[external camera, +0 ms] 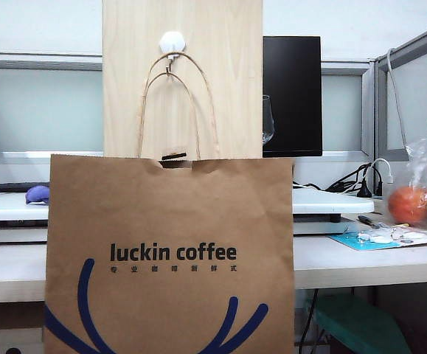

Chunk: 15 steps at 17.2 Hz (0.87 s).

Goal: Pick up the paper bag and hang it on the hook.

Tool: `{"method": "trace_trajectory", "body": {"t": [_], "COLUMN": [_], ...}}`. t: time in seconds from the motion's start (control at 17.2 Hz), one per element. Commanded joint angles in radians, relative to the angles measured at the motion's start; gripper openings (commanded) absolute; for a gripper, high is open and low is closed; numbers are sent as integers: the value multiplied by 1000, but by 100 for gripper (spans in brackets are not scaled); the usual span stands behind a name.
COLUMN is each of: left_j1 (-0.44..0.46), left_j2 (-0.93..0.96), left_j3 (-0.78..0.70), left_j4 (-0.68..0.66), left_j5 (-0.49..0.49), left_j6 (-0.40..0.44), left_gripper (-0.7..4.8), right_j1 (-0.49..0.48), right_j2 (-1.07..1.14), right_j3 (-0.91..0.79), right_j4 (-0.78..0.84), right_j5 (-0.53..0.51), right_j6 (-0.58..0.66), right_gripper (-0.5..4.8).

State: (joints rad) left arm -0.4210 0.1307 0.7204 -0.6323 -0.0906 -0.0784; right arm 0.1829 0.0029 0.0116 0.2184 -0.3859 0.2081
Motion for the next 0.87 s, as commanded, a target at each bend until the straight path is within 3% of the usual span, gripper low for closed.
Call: {"method": "trace_trajectory", "body": {"t": [0.06, 0.17, 0.29, 0.35, 0.58, 0.87], "left_j1": [160, 307, 380, 406, 406, 379], "left_j2": [-14, -18, -37, -79, -127, -127], "left_j3": [-3, -18, -64, -152, -417, -689], "left_j4": [-7, 5, 28, 114, 445, 703], "left_j5": [2, 0, 2, 9, 94, 111], "left_j6": [199, 201, 201, 177, -12, -64], "left_gripper": [-4, -4, -4, -4, -4, -4], "right_j1": [0, 0, 0, 0, 0, -1], "right_j2": [0, 0, 0, 0, 0, 0], "right_j3": [-7, -7, -7, -7, -7, -7], "right_j4": [10, 10, 10, 10, 12, -9], "right_j5": [2, 2, 3, 0, 2, 2], "right_j6": [-2, -2, -2, -2, -2, -2], "right_gripper": [0, 0, 0, -1, 0, 0]}}
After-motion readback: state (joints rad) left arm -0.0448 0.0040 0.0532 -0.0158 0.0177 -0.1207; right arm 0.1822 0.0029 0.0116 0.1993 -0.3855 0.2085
